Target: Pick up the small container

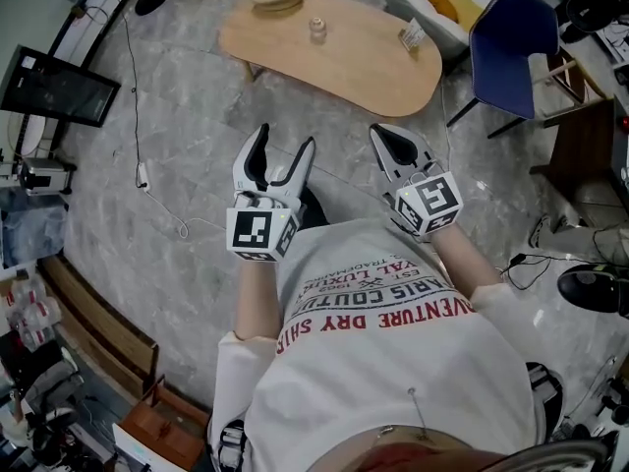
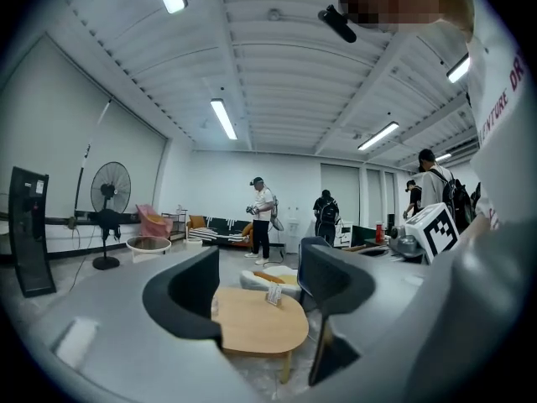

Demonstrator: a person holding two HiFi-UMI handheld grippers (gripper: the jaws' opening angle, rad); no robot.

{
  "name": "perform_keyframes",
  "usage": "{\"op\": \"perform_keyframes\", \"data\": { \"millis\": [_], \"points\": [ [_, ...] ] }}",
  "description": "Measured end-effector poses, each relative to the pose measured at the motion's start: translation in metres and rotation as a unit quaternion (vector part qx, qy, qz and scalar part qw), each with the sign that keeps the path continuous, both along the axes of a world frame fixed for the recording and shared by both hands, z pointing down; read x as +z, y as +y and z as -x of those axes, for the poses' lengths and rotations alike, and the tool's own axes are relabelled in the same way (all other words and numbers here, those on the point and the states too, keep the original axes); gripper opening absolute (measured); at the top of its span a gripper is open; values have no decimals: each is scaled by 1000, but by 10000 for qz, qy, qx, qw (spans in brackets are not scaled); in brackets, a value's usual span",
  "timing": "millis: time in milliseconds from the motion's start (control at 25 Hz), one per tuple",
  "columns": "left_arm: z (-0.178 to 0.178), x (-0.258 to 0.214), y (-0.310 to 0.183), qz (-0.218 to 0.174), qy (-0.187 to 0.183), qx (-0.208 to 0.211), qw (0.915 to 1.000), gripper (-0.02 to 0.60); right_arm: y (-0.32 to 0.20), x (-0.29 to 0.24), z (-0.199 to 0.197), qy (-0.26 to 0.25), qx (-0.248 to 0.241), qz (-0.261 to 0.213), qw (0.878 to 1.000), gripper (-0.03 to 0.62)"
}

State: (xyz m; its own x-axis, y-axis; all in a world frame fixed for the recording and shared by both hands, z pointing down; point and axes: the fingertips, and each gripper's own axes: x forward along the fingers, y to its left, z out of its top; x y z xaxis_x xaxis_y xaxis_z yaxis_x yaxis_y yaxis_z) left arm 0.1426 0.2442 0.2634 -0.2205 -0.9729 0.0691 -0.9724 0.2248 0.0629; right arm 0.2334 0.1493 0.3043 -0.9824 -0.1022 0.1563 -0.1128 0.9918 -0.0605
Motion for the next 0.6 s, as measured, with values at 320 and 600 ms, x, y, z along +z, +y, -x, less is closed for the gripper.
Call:
{"op": "perform_keyframes", "data": {
  "millis": [320,600],
  "points": [
    [139,-3,-19,-55,24,399,9992,298,-11,0,130,113,371,20,9992,6],
    [255,6,-46,254,-75,1061,9940,298,-26,1,243,282,933,88,9952,6]
  ]
}}
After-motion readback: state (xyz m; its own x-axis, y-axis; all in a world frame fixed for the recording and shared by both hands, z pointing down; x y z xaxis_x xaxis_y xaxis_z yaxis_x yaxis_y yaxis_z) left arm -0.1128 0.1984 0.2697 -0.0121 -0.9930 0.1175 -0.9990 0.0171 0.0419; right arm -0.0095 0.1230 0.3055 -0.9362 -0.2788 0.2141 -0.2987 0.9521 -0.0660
